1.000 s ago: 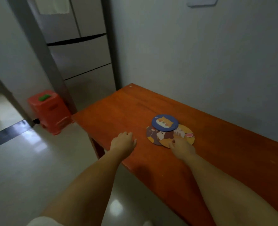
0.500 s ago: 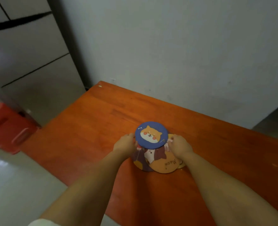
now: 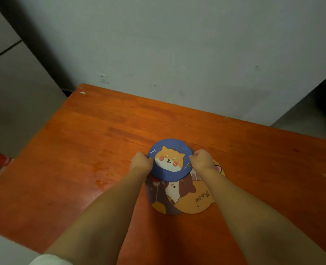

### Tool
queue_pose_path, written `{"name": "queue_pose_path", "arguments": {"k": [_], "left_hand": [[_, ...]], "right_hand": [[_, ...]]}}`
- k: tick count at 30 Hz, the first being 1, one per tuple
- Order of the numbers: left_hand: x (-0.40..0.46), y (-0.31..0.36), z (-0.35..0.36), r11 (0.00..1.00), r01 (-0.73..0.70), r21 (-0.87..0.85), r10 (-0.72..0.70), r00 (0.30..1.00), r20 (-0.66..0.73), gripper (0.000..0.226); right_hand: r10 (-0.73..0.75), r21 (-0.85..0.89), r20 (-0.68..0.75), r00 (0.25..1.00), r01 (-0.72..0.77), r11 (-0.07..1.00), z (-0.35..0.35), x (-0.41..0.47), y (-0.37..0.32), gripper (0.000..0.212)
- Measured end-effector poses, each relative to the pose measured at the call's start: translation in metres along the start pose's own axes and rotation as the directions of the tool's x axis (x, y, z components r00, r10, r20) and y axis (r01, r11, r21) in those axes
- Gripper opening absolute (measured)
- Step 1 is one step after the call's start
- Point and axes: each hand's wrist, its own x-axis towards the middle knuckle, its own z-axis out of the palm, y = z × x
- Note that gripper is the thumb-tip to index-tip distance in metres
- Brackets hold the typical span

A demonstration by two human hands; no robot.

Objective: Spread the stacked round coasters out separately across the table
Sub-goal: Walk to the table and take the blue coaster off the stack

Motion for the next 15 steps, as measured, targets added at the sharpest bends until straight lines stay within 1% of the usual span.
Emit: {"name": "queue_pose_path", "arguments": {"k": [1,2,3,4,5,8,9,11,14,15], "left_hand": [[0.003,-0.002,0.0,1.0,0.009,-0.027,-0.009,1.0,-0.007,0.016],[0.006,-0.004,0.0,0.998,0.029,-0.059,-0.029,0.999,-0.013,0.022],[0.007,-0.005,0.0,0.996,0.037,-0.075,-0.038,0.999,-0.016,0.034],[0.007,-0.007,-0.001,0.994,0.051,-0.101,-0.053,0.999,-0.01,0.04],[0.005,-0.008,-0.003,0.989,0.053,-0.137,-0.055,0.998,-0.011,0.042],[-0.005,-0.01,-0.011,0.955,0.059,-0.292,-0.067,0.998,-0.016,0.04],[-0.008,-0.012,-0.015,0.939,0.049,-0.34,-0.061,0.998,-0.024,0.04],[-0.016,-0.02,-0.028,0.913,0.034,-0.407,-0.059,0.997,-0.05,0.04],[-0.027,-0.042,-0.057,0.888,0.03,-0.46,-0.073,0.994,-0.076,0.04],[-0.031,-0.05,-0.067,0.883,0.027,-0.469,-0.076,0.994,-0.085,0.039]], "right_hand": [[0.015,0.029,0.004,1.0,-0.015,0.999,0.0,0.002,-0.001,0.029],[0.016,0.059,0.009,1.0,-0.017,0.998,-0.001,0.002,-0.003,0.025],[0.02,0.073,0.016,1.0,-0.021,0.997,-0.001,0.002,-0.004,0.026],[0.021,0.071,0.022,1.0,-0.022,0.997,-0.003,0.001,-0.006,0.027],[0.009,0.067,0.026,1.0,-0.011,0.998,-0.004,-0.001,-0.008,0.025],[-0.023,0.081,0.008,1.0,0.022,0.996,-0.005,-0.006,-0.015,0.007],[-0.026,0.098,0.0,1.0,0.026,0.995,-0.005,-0.009,-0.019,0.005],[-0.049,0.128,-0.004,0.999,0.049,0.991,-0.001,-0.018,-0.029,0.009],[-0.13,0.133,0.045,0.99,0.123,0.983,0.011,-0.037,-0.049,0.011],[-0.155,0.12,0.058,0.986,0.147,0.982,0.016,-0.045,-0.055,0.015]]}}
